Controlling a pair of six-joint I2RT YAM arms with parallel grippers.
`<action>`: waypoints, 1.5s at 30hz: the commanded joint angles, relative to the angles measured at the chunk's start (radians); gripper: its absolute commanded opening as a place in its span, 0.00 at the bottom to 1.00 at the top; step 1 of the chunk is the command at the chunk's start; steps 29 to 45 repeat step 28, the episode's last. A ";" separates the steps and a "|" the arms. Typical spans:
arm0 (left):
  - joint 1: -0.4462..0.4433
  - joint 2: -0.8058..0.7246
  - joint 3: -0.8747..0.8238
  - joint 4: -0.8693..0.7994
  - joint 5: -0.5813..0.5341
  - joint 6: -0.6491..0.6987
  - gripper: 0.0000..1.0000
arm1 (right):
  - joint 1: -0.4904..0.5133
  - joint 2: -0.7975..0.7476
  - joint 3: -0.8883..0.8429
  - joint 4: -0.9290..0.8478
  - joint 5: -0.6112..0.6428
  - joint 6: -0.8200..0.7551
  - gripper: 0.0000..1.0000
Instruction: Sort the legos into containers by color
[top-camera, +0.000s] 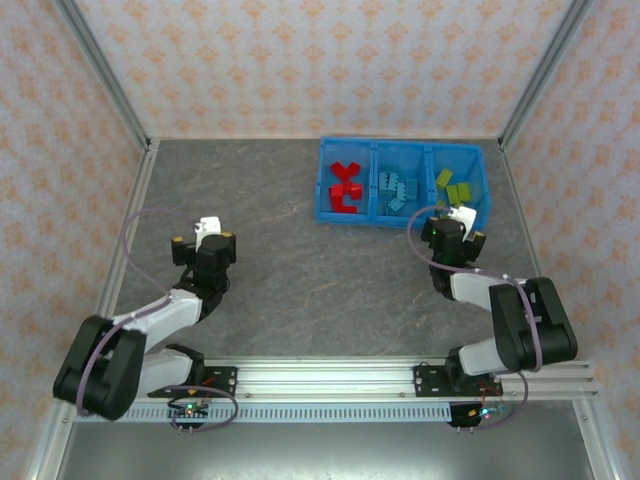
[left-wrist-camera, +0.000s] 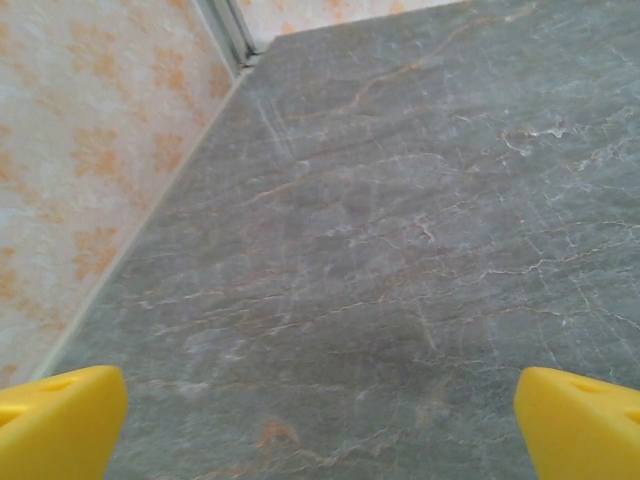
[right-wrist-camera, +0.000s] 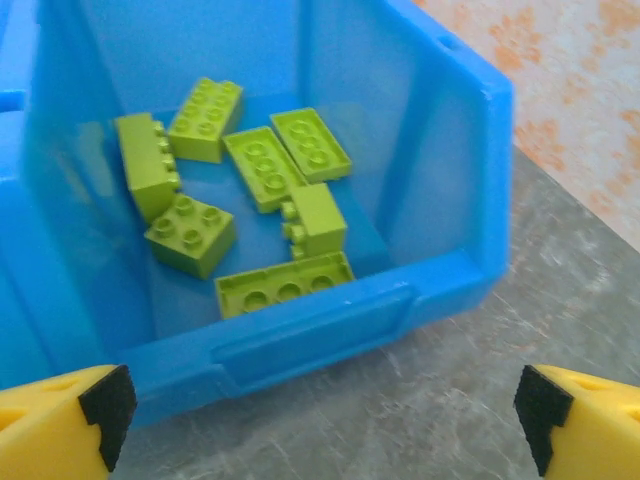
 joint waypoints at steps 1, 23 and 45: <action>0.040 0.098 0.024 0.268 0.142 0.052 1.00 | -0.040 0.119 -0.043 0.343 -0.121 -0.073 0.99; 0.202 0.268 0.080 0.303 0.400 -0.021 1.00 | -0.098 0.082 0.019 0.126 -0.229 -0.030 0.99; 0.202 0.268 0.080 0.302 0.400 -0.021 1.00 | -0.098 0.074 0.013 0.130 -0.218 -0.025 0.99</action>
